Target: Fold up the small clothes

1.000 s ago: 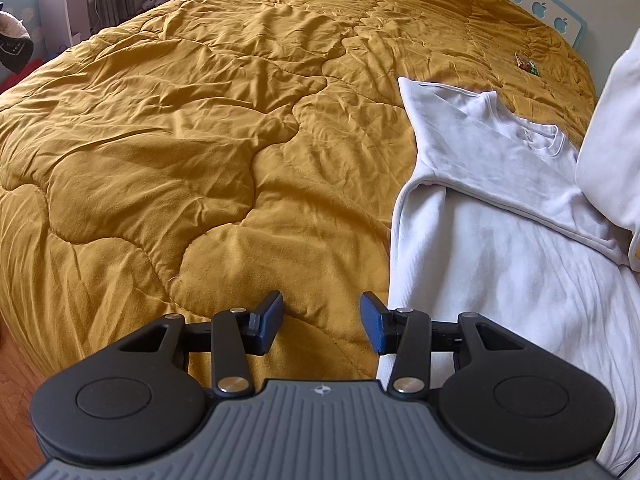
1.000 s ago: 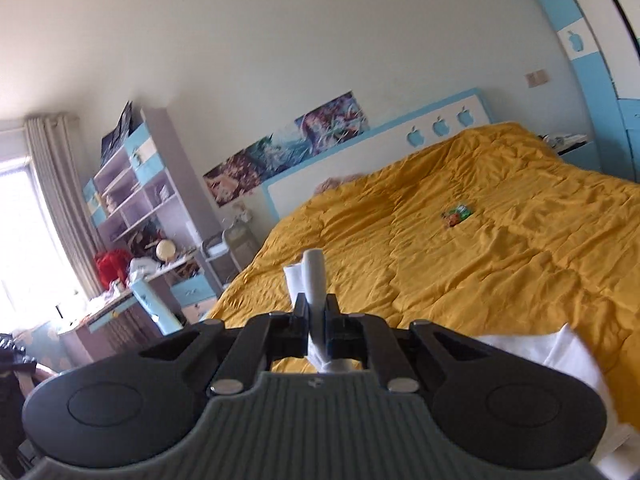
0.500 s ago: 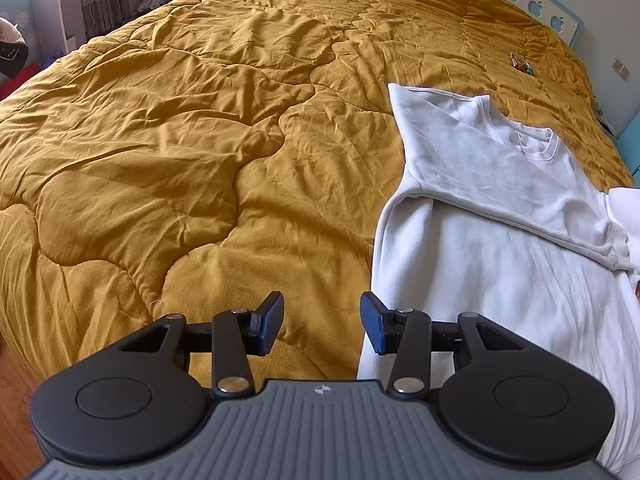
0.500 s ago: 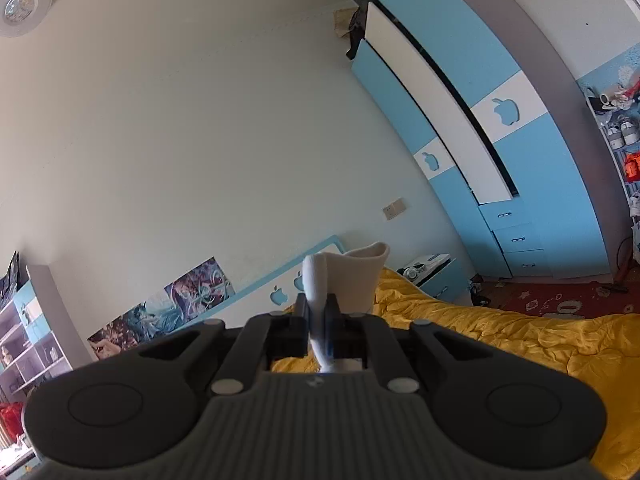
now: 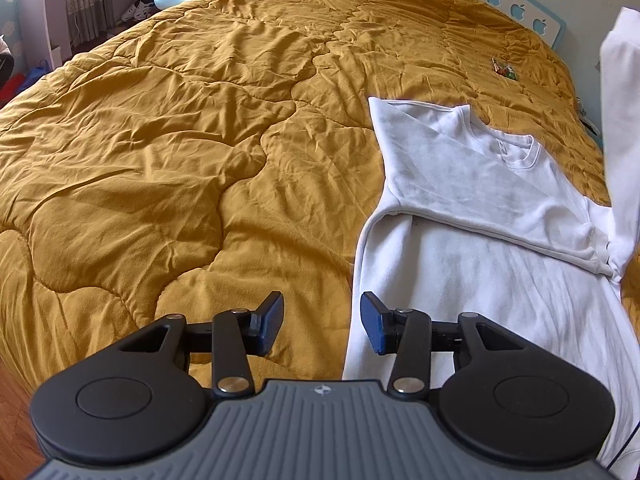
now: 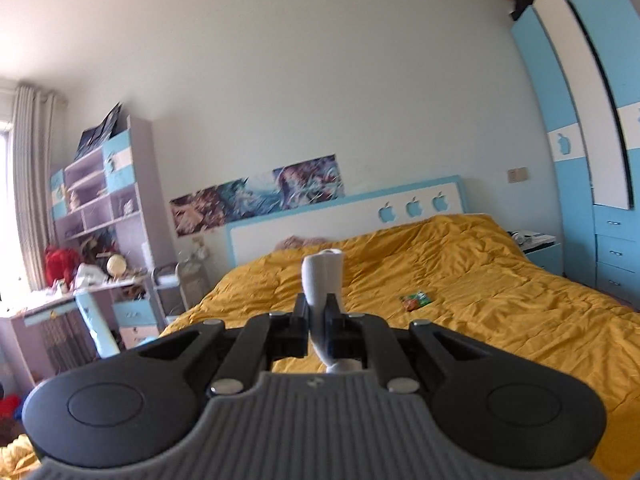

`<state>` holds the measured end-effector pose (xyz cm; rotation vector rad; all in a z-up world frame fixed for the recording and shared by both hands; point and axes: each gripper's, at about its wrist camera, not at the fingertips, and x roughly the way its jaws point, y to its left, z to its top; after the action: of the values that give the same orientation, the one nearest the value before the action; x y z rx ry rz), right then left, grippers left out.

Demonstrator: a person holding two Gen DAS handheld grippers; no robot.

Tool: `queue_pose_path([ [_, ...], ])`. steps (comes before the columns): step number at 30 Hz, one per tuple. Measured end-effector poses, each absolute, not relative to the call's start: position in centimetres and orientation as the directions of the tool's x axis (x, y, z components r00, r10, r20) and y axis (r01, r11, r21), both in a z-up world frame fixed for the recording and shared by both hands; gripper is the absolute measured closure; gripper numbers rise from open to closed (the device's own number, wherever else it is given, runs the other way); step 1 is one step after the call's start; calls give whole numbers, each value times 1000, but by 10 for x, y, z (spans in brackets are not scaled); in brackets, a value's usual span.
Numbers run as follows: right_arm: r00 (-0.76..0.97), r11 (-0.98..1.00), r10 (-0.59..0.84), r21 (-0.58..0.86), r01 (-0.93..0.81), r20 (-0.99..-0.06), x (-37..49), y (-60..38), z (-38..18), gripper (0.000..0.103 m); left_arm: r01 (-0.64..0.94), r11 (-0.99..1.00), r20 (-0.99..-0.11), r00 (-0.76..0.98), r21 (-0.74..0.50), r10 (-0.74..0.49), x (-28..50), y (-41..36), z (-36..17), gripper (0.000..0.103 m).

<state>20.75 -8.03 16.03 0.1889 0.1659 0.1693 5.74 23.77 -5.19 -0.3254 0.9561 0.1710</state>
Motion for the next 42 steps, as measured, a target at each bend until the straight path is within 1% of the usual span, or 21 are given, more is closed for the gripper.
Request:
queue_pose_path([
  [3, 941, 961, 257, 160, -225, -219, 213, -21, 125, 101, -295, 933, -813, 582, -208, 3, 52, 246, -48, 51],
  [7, 881, 945, 327, 101, -311, -342, 214, 46, 76, 101, -331, 919, -813, 582, -215, 20, 44, 264, -49, 51],
  [12, 839, 921, 310, -78, -382, -447, 202, 108, 14, 101, -353, 916, -823, 566, -188, 49, 40, 280, -54, 51],
  [16, 836, 892, 252, -218, -396, -488, 195, 131, -21, 101, -359, 913, -821, 569, -193, 50, 38, 288, -54, 51],
  [22, 796, 844, 191, -318, -432, -575, 190, 141, -66, 101, -357, 912, -822, 568, -203, 40, 37, 289, -55, 51],
  [23, 779, 842, 182, -314, -438, -600, 190, 142, -71, 101, -356, 912, -822, 568, -203, 39, 36, 288, -55, 51],
  [24, 751, 851, 181, -282, -444, -634, 191, 141, -74, 99, -353, 913, -821, 570, -204, 37, 35, 287, -54, 51],
  [25, 717, 862, 202, -227, -454, -668, 193, 138, -75, 90, -352, 913, -820, 571, -205, 36, 35, 287, -54, 51],
  [26, 661, 870, 254, -132, -474, -706, 193, 133, -76, 82, -351, 914, -821, 570, -204, 36, 35, 286, -53, 51],
  [27, 615, 872, 309, -42, -487, -726, 193, 129, -77, 65, -351, 915, -822, 569, -201, 37, 35, 286, -53, 51],
  [28, 570, 868, 366, 50, -494, -735, 191, 122, -77, 60, -351, 915, -823, 567, -197, 40, 35, 285, -53, 51],
  [30, 518, 852, 443, 164, -496, -732, 186, 109, -74, 60, -348, 919, -824, 565, -188, 45, 36, 285, -52, 51],
  [33, 500, 841, 501, 263, -472, -706, 172, 78, -64, 60, -330, 927, -820, 570, -179, 45, 39, 282, -51, 51],
  [35, 520, 844, 515, 297, -446, -682, 162, 45, -54, 60, -294, 936, -806, 591, -192, 21, 43, 279, -51, 50],
  [37, 560, 861, 496, 296, -413, -663, 154, 10, -45, 57, -247, 944, -782, 624, -218, -17, 50, 274, -52, 47],
  [38, 593, 878, 469, 274, -391, -655, 150, -13, -38, 56, -219, 950, -770, 637, -224, -35, 55, 270, -54, 47],
  [39, 623, 895, 437, 243, -375, -649, 147, -31, -34, 52, -193, 956, -763, 645, -219, -45, 60, 266, -55, 47],
  [40, 657, 916, 387, 191, -352, -647, 143, -53, -29, 45, -156, 966, -754, 654, -205, -55, 66, 259, -56, 46],
  [42, 720, 951, 273, 67, -302, -638, 138, -90, -24, 40, -75, 986, -736, 675, -147, -58, 80, 241, -61, 45],
])
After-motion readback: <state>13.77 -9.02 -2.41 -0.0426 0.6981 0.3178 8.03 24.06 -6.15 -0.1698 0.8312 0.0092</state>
